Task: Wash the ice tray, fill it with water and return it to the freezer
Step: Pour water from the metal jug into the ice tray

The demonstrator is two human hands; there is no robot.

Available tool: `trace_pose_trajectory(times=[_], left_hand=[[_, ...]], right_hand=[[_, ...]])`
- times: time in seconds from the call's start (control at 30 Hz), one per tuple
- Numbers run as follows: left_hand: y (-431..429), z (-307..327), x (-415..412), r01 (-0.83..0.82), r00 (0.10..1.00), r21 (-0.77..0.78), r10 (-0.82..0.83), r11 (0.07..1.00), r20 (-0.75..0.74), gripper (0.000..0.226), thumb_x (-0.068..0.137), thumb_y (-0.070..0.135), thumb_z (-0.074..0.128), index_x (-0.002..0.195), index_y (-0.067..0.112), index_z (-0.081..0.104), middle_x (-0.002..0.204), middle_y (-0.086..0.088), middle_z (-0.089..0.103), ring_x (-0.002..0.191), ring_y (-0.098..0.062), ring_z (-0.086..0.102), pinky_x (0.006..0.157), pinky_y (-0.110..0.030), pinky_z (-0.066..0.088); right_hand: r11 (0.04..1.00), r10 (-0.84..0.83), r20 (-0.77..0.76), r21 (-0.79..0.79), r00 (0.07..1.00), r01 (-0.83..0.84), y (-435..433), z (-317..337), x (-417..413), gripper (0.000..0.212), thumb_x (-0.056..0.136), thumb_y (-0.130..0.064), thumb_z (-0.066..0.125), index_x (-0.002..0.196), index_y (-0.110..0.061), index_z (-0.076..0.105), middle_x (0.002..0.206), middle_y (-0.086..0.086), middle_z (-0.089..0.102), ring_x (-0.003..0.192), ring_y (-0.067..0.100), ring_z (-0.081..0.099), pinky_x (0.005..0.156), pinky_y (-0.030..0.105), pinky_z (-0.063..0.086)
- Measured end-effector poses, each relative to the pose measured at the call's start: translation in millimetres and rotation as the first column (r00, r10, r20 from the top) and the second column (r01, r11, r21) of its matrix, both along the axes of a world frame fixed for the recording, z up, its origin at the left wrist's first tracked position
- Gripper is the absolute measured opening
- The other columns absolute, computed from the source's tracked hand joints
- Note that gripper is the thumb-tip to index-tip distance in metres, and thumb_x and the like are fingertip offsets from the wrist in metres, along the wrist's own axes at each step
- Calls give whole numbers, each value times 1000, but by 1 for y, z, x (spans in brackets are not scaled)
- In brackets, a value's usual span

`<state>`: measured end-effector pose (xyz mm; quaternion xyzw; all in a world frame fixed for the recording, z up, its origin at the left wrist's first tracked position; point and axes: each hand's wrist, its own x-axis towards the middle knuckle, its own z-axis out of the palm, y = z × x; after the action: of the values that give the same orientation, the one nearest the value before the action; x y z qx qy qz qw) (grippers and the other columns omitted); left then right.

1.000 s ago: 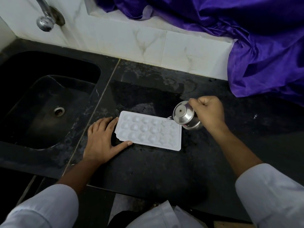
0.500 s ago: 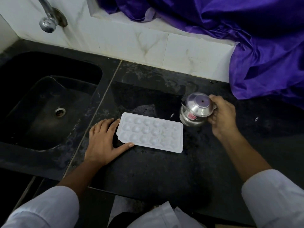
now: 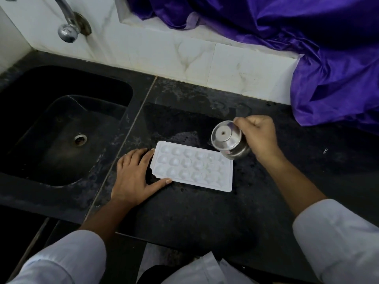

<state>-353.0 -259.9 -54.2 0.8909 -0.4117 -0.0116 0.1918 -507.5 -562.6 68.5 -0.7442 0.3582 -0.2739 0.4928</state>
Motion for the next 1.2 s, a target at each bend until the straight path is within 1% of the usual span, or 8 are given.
trace_pose_trajectory(times=[0.17,0.43,0.53,0.63,0.73,0.83,1.03,1.2], left_hand=[[1,-1,1,2,1000,-5,-2,1000,-2,104,79,96,44,155,25,45,155,-3,48,146,-28,39,121,-55,27],[0,-1,0,-6,1000,-15,6,1000,0,104,78,96,45,154,25,46,154,-3,48,146,-27,38,121,-54,27],[-1,-1,0,-4,1000,-12,4,1000,-3,105,78,96,44,154,24,47,154,-3,49,146,-27,38,121,-55,28],[0,-1,1,-4,1000,-11,4,1000,-3,105,78,96,46,154,24,46,154,-3,48,146,-27,38,121,-55,28],[0,-1,1,-1,1000,-8,1,1000,0,105,79,96,46,155,24,46,154,-3,48,147,-27,38,122,-55,27],[0,-1,1,0,1000,-10,0,1000,0,105,79,96,45,155,24,46,154,-3,48,146,-27,38,122,-55,27],[-1,-1,1,1,1000,-20,-1,1000,-2,105,79,97,41,154,24,47,154,-3,49,146,-27,39,122,-55,27],[0,-1,0,-5,1000,-22,5,1000,-7,105,78,98,42,154,25,46,154,-2,48,147,-26,39,123,-55,26]], right_hand=[[943,10,-277,-317,961,-102,9,-2,5,54,86,-28,72,48,-13,36,44,-6,34,44,13,32,50,31,33],[878,-36,-320,-462,947,-123,11,0,8,52,88,-31,69,50,-12,38,46,1,38,44,15,34,49,29,33],[930,-23,-232,-361,972,-64,0,-5,1,53,87,-28,73,49,-10,40,46,0,38,45,13,35,52,29,34],[997,-56,-52,-48,997,54,-7,-7,-9,46,89,-22,74,50,-16,50,47,-7,43,48,9,40,54,26,35],[946,-178,128,295,976,134,-6,-4,-19,31,93,-16,70,63,-17,63,53,-7,53,51,7,49,50,21,39],[875,-236,265,476,935,86,-4,5,-19,25,97,-16,63,72,-18,63,55,-8,54,44,3,45,38,17,32],[891,-175,316,454,932,13,6,21,5,34,97,-15,63,64,-20,64,51,-7,49,39,4,38,35,18,24],[988,-16,160,156,987,-9,12,9,24,42,93,-16,71,61,6,54,56,8,46,53,19,42,52,22,35]])
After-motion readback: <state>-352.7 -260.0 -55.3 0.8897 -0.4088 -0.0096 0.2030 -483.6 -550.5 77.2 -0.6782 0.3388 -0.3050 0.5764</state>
